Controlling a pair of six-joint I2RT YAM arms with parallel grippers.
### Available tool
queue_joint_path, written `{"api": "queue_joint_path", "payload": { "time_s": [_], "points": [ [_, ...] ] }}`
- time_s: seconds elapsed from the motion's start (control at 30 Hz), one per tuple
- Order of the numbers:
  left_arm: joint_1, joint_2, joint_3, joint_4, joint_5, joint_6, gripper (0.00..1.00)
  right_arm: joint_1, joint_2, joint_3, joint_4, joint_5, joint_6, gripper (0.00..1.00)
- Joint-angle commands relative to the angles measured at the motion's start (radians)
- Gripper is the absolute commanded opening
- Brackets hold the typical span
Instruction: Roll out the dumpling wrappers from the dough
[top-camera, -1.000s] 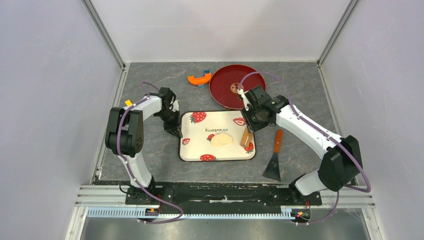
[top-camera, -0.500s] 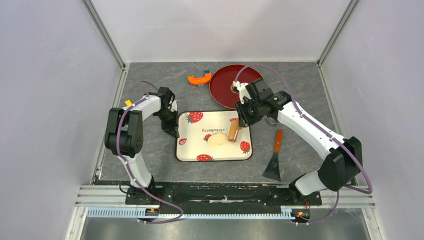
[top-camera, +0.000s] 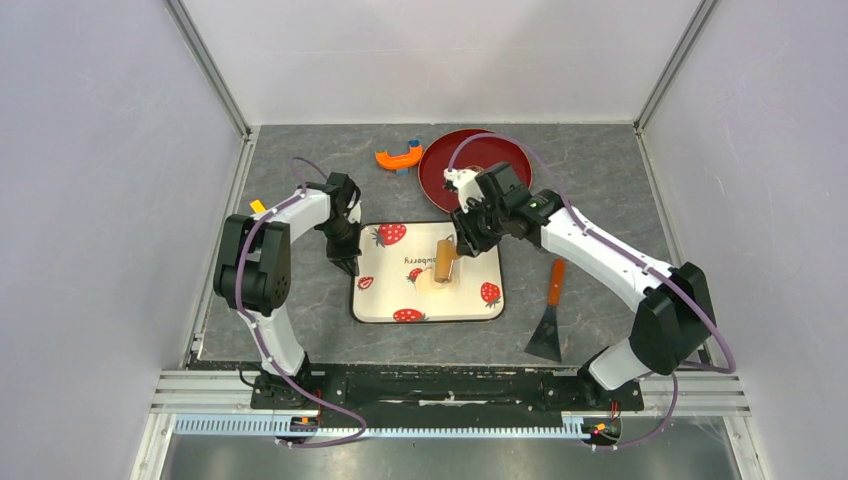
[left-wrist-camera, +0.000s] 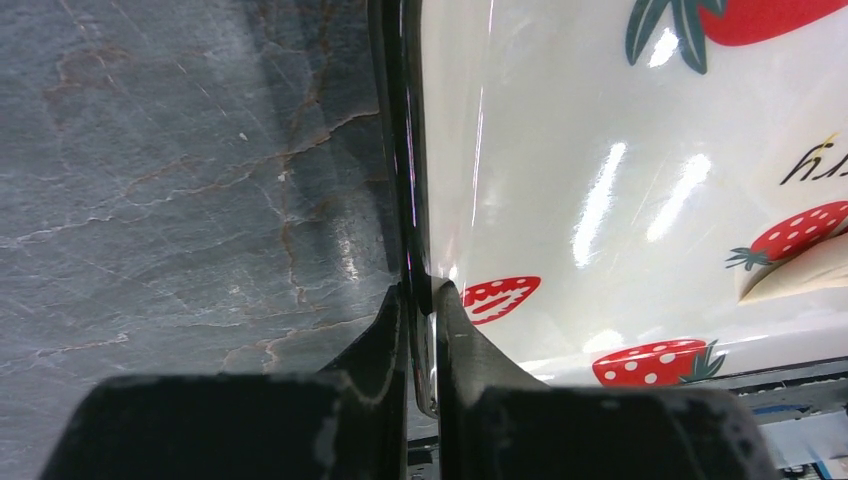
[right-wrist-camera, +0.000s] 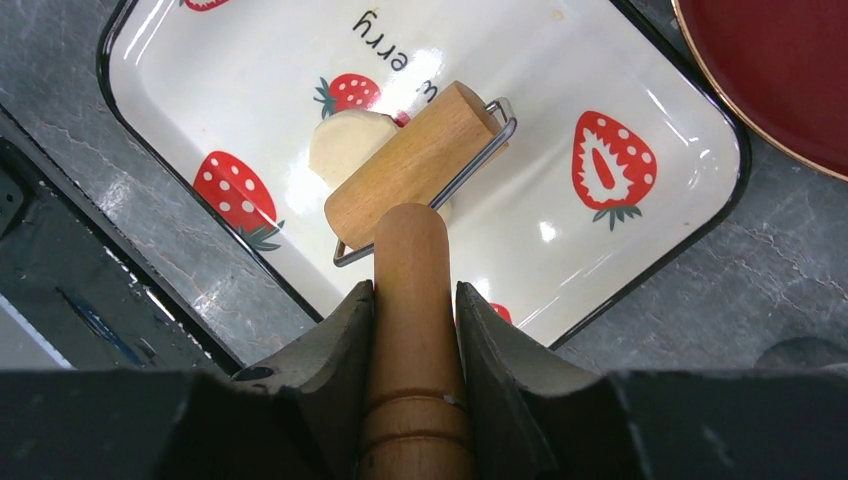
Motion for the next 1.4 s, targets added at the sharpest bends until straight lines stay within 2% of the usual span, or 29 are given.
{"api": "queue_joint_path", "payload": {
  "time_s": [0.0, 0.27, 0.47, 0.77, 1.37],
  "points": [
    [-0.043, 0.060, -0.021, 0.047, -0.044, -0.010, 0.02, 0.018, 0.018, -0.008, 0.096, -0.006, -0.040, 0.00],
    [-0.054, 0.065, -0.018, 0.048, -0.054, -0.019, 0.02, 0.029, 0.072, -0.085, 0.075, 0.117, -0.069, 0.00],
    [-0.062, 0.066, -0.016, 0.047, -0.062, -0.024, 0.02, 0.030, 0.121, -0.072, 0.038, 0.131, -0.079, 0.00],
    [-0.077, 0.064, -0.018, 0.047, -0.078, -0.030, 0.02, 0.029, 0.255, -0.038, -0.114, 0.241, -0.055, 0.00],
    [-0.086, 0.072, -0.013, 0.047, -0.082, -0.025, 0.02, -0.045, 0.286, -0.143, -0.139, 0.308, -0.083, 0.00]
  ]
}}
